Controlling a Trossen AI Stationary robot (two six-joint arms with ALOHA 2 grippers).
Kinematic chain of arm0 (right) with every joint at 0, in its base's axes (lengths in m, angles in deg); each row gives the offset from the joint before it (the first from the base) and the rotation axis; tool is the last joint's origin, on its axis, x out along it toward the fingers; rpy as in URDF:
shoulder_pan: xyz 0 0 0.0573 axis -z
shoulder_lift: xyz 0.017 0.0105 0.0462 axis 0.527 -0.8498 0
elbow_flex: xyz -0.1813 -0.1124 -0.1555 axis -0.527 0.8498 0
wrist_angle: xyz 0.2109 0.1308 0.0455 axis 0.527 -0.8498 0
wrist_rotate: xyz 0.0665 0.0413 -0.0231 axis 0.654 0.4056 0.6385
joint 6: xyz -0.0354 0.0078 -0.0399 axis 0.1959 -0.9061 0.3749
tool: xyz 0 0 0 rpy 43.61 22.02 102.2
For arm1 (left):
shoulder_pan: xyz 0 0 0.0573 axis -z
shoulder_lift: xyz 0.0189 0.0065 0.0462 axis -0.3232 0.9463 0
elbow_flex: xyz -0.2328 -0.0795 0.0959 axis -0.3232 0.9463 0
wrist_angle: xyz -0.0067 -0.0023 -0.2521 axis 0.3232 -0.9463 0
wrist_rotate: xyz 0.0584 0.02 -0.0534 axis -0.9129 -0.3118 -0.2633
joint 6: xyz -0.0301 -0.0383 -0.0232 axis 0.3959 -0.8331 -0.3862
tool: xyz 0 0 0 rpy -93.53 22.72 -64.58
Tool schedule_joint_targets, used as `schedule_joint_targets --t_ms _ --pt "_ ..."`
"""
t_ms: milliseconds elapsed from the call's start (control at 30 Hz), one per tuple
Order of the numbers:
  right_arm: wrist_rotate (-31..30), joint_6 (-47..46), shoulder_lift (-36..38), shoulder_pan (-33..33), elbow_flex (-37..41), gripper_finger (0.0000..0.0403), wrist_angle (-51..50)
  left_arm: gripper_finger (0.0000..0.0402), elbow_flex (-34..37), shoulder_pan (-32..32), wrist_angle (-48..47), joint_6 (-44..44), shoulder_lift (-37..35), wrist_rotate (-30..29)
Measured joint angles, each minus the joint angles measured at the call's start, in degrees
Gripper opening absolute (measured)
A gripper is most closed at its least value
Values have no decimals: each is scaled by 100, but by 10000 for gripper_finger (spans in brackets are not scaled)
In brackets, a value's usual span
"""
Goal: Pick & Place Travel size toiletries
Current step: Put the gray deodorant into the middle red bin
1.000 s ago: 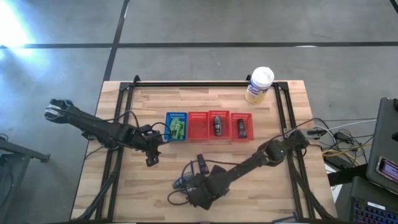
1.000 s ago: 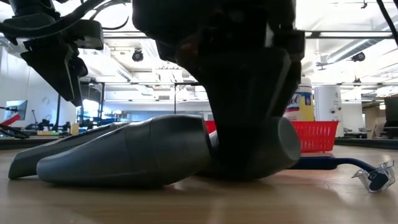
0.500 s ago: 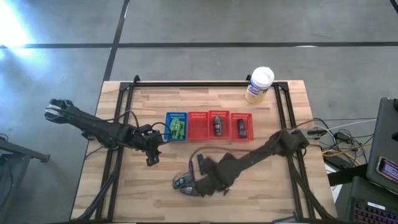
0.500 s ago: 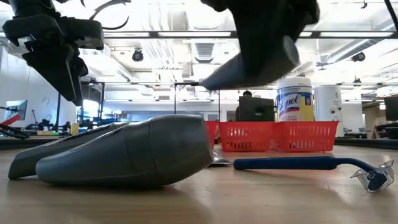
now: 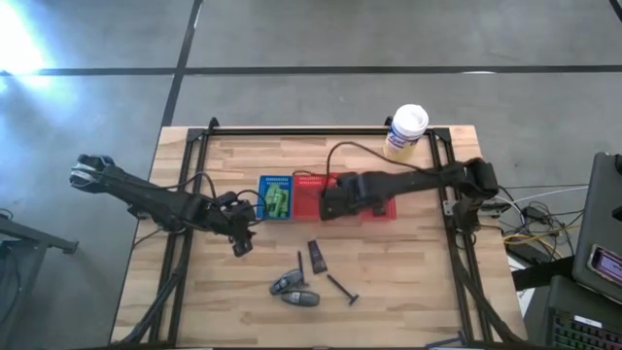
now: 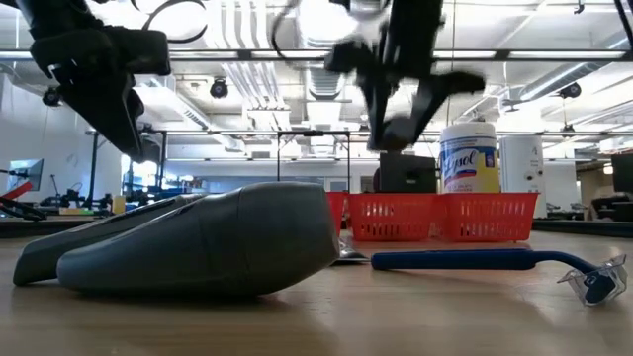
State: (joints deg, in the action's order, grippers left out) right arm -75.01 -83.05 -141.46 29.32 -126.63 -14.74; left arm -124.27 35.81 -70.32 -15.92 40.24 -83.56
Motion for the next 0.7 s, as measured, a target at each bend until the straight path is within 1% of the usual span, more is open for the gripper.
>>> schedule_joint_targets --t_ms 100,167,267,400,700 --pt "204 220 50 366 643 203 804 234 -2 -3 87 -40 0 -7" --pt "222 272 91 521 843 202 1091 234 -6 -3 85 -88 0 -7" --pt "62 405 114 699 998 204 1102 234 -7 -7 137 -107 0 -7" --pt "-103 392 94 828 1213 218 1088 234 -4 -7 209 -188 0 -7" --pt "-127 611 102 820 1249 284 1092 234 0 -12 258 -248 2 33"
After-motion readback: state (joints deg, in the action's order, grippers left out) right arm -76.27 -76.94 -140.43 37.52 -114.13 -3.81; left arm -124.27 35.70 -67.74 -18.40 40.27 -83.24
